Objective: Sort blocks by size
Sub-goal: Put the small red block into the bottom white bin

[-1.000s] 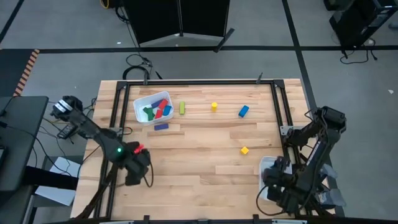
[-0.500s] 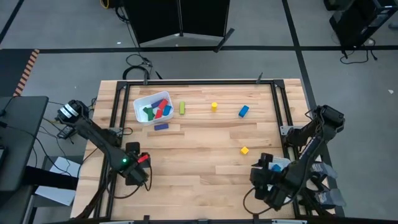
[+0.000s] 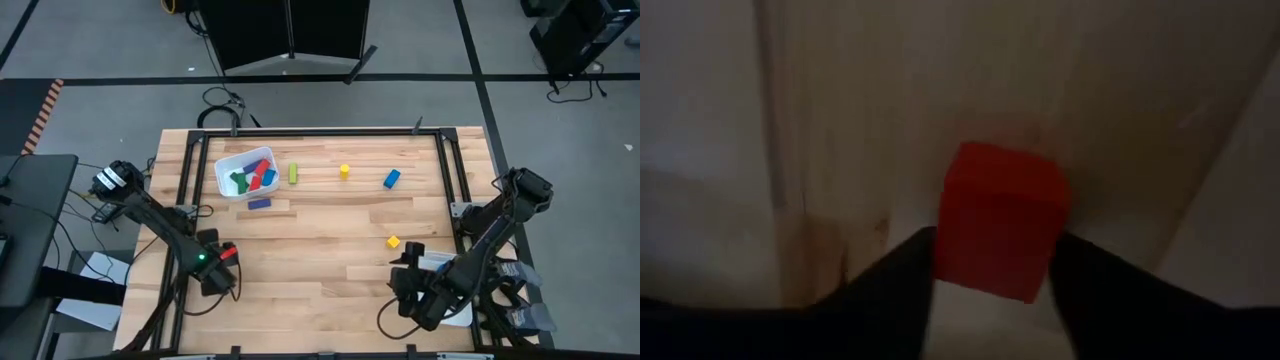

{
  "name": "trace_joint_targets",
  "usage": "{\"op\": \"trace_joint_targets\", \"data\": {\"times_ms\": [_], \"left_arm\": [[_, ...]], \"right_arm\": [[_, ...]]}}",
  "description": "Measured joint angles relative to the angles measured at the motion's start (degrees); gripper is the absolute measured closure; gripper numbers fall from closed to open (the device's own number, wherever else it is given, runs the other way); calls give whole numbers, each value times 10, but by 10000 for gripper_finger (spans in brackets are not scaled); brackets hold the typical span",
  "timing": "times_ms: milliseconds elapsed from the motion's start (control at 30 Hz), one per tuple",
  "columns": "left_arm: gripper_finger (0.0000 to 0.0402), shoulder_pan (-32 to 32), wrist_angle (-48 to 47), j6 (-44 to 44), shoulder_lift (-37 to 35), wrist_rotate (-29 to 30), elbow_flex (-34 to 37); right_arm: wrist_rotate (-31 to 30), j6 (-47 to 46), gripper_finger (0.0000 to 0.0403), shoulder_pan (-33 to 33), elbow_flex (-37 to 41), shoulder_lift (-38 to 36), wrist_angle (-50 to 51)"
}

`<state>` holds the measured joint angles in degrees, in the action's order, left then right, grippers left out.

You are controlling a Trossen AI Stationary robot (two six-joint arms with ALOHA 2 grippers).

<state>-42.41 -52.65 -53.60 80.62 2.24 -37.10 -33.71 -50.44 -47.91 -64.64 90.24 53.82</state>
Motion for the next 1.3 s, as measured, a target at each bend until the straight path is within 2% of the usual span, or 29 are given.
{"op": "trace_joint_targets", "data": {"times_ms": [100,300,533,667,867,967,1067,1200,1300], "left_arm": [[272,0,22,2,-2,14,4],[271,0,54,0,-2,51,5],[271,0,150,2,1,123,7],[271,15,253,32,1,182,6],[271,91,464,163,5,237,7],[271,141,592,237,21,236,2],[271,186,690,303,68,216,-24],[271,235,769,360,165,158,-108],[271,260,804,391,251,108,-198]], "right_arm": [[-2,5,129,2,0,0,0],[-26,10,139,-1,0,-3,-2],[-60,13,150,-9,0,-24,-1],[-84,17,154,-18,0,-44,-1],[-137,25,156,-33,0,-90,-2],[-173,27,155,-45,0,-118,-6],[-223,34,153,-63,0,-149,-16],[-297,53,154,-87,0,-188,-40],[-331,67,152,-100,0,-212,-55]]}}
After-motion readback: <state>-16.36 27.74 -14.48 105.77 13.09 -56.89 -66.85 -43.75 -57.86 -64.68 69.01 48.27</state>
